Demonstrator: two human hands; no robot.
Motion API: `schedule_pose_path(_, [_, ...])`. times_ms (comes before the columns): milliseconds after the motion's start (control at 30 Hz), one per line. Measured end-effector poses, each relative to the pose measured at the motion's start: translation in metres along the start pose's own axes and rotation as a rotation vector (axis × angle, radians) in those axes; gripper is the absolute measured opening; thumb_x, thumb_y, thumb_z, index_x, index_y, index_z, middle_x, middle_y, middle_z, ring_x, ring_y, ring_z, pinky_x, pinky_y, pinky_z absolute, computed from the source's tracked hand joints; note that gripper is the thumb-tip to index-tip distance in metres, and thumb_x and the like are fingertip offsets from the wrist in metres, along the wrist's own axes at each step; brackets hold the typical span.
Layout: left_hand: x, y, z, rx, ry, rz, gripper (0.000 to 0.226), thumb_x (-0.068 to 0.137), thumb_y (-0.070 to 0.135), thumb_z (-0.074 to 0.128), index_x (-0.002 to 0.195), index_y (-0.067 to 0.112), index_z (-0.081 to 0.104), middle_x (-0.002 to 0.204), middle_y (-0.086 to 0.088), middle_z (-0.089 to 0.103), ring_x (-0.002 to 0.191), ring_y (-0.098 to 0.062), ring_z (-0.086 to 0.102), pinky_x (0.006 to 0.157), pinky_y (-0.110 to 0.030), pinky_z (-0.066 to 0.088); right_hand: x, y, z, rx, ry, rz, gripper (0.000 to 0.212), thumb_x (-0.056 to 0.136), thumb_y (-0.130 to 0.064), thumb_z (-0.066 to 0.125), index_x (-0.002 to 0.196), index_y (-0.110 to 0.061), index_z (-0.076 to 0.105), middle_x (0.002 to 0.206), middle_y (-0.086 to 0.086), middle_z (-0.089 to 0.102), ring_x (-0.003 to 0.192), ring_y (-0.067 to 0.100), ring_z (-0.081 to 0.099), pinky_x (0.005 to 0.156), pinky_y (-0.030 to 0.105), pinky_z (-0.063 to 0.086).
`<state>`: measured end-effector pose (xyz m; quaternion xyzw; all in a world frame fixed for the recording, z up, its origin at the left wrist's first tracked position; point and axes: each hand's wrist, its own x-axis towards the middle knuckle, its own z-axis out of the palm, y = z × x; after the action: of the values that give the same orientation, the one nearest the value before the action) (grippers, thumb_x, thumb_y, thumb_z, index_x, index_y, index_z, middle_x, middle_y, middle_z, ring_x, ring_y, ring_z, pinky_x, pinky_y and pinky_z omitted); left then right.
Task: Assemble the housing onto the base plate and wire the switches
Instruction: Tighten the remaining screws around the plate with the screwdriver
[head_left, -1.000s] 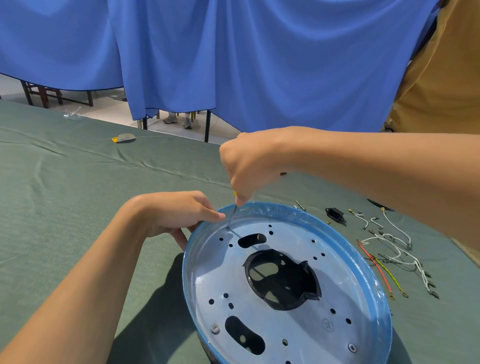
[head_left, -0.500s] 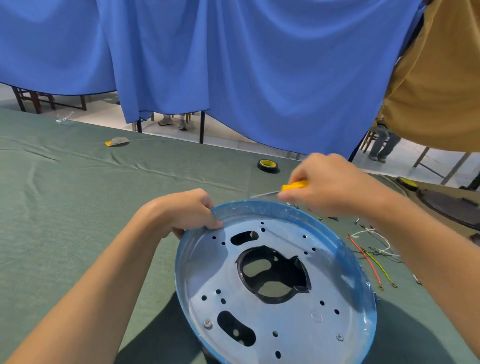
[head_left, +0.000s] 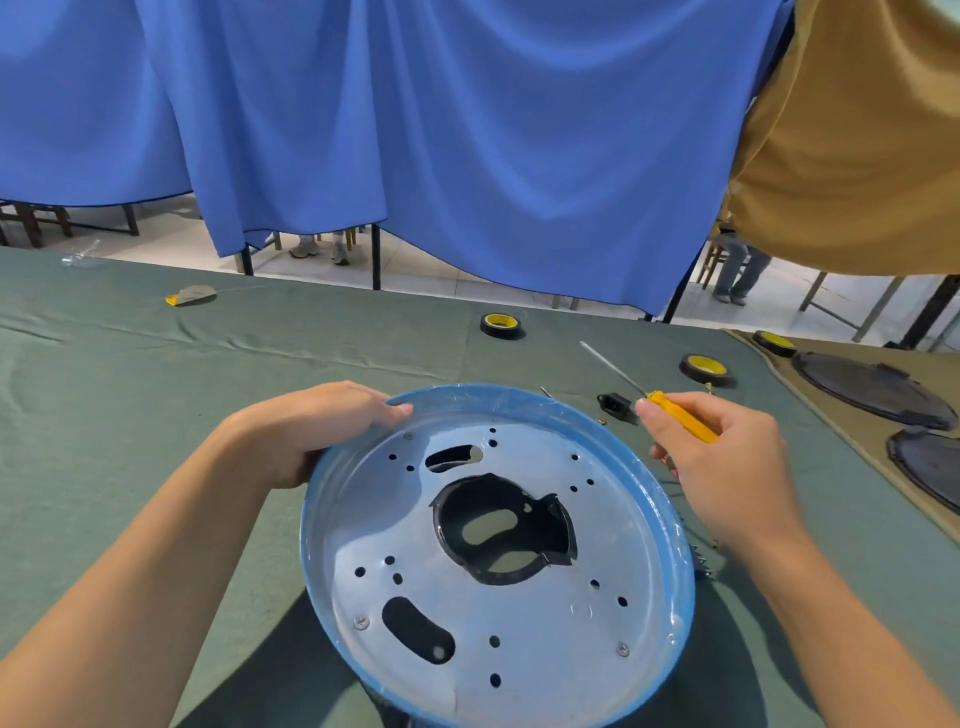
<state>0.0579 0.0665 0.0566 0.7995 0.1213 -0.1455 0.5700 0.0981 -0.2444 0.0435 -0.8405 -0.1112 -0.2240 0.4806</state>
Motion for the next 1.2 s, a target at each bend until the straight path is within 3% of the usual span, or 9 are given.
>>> schedule_pose_path(67, [0.0, 0.0, 0.001, -0.069, -0.025, -0.015, 0.034, 0.098, 0.035, 0.056, 0.078, 0.021, 0.079, 0.083, -0.011, 0.075, 0.064, -0.025, 0.071, 0.052, -0.03, 0.054, -0.005, 0.006, 0.001, 0.014, 0.009, 0.005, 0.01, 0.087, -0.041, 0.066, 0.081, -0.033, 0.069, 0.062, -0.015, 0.065, 0.062, 0.001, 0.062, 0.056, 0.023, 0.045])
schedule_pose_path(200, [0.003, -0.002, 0.001, -0.147, -0.042, -0.02, 0.03, 0.095, 0.029, 0.06, 0.073, 0.021, 0.079, 0.08, -0.011, 0.074, 0.061, -0.023, 0.07, 0.049, -0.029, 0.053, -0.012, 0.016, 0.003, 0.052, 0.025, 0.017, 0.006, 0.083, -0.045, 0.065, 0.084, -0.039, 0.067, 0.078, -0.019, 0.069, 0.074, 0.005, 0.064, 0.067, 0.032, 0.054])
schedule_pose_path(467, [0.011, -0.003, 0.003, -0.119, 0.01, -0.033, 0.014, 0.092, 0.015, 0.062, 0.093, 0.015, 0.076, 0.083, -0.016, 0.073, 0.061, -0.027, 0.068, 0.052, -0.032, 0.054, -0.015, 0.024, 0.002, 0.084, 0.072, 0.035, 0.008, 0.085, -0.044, 0.065, 0.078, -0.042, 0.064, 0.069, -0.023, 0.066, 0.071, -0.003, 0.063, 0.062, 0.027, 0.051])
schedule_pose_path(600, [0.012, -0.001, 0.004, -0.129, 0.032, -0.049, 0.02, 0.09, 0.02, 0.066, 0.074, 0.019, 0.078, 0.075, -0.014, 0.071, 0.054, -0.026, 0.066, 0.048, -0.029, 0.052, -0.017, 0.025, 0.003, 0.063, 0.052, 0.025, 0.011, 0.085, -0.042, 0.066, 0.076, -0.046, 0.06, 0.075, -0.041, 0.061, 0.081, -0.016, 0.057, 0.06, 0.02, 0.044])
schedule_pose_path(733, [0.003, 0.007, 0.002, -0.181, 0.023, -0.063, 0.021, 0.082, 0.03, 0.071, 0.074, 0.011, 0.078, 0.074, -0.016, 0.07, 0.052, -0.027, 0.064, 0.049, -0.028, 0.05, -0.013, 0.028, 0.0, 0.113, 0.07, 0.085, 0.012, 0.087, -0.039, 0.066, 0.077, -0.035, 0.068, 0.066, -0.017, 0.068, 0.058, 0.001, 0.062, 0.056, 0.025, 0.048])
schedule_pose_path(833, [-0.008, 0.014, -0.005, -0.224, 0.054, -0.014, 0.023, 0.069, 0.033, 0.074, 0.075, 0.012, 0.079, 0.075, -0.017, 0.071, 0.052, -0.029, 0.064, 0.051, -0.031, 0.051, -0.009, 0.029, -0.005, 0.186, 0.088, 0.211, 0.03, 0.089, -0.04, 0.063, 0.07, -0.019, 0.07, 0.057, -0.002, 0.067, 0.043, 0.007, 0.053, 0.053, 0.03, 0.045])
schedule_pose_path(967, [-0.02, 0.017, -0.01, -0.244, 0.141, -0.059, 0.028, 0.076, 0.032, 0.071, 0.068, 0.007, 0.078, 0.073, -0.017, 0.071, 0.051, -0.03, 0.065, 0.05, -0.033, 0.053, -0.006, 0.03, -0.011, 0.195, 0.028, 0.313, 0.037, 0.093, -0.041, 0.057, 0.072, -0.011, 0.067, 0.055, 0.002, 0.067, 0.043, 0.009, 0.054, 0.057, 0.033, 0.044])
schedule_pose_path(1067, [-0.03, 0.014, -0.012, -0.301, 0.231, -0.089, 0.031, 0.084, 0.031, 0.068, 0.078, 0.0, 0.072, 0.068, -0.017, 0.068, 0.048, -0.03, 0.062, 0.058, -0.035, 0.048, -0.006, 0.03, -0.014, 0.241, -0.02, 0.34, 0.036, 0.096, -0.039, 0.054, 0.08, -0.008, 0.064, 0.055, 0.003, 0.067, 0.042, 0.01, 0.052, 0.056, 0.031, 0.041])
schedule_pose_path(1200, [-0.042, 0.016, -0.01, -0.436, 0.309, -0.047, 0.027, 0.088, 0.03, 0.064, 0.078, 0.005, 0.066, 0.06, -0.011, 0.066, 0.045, -0.025, 0.062, 0.058, -0.034, 0.045, -0.008, 0.027, -0.011, 0.314, -0.062, 0.38, 0.035, 0.099, -0.035, 0.05, 0.081, -0.007, 0.058, 0.05, 0.0, 0.064, 0.038, 0.01, 0.051, 0.053, 0.028, 0.041])
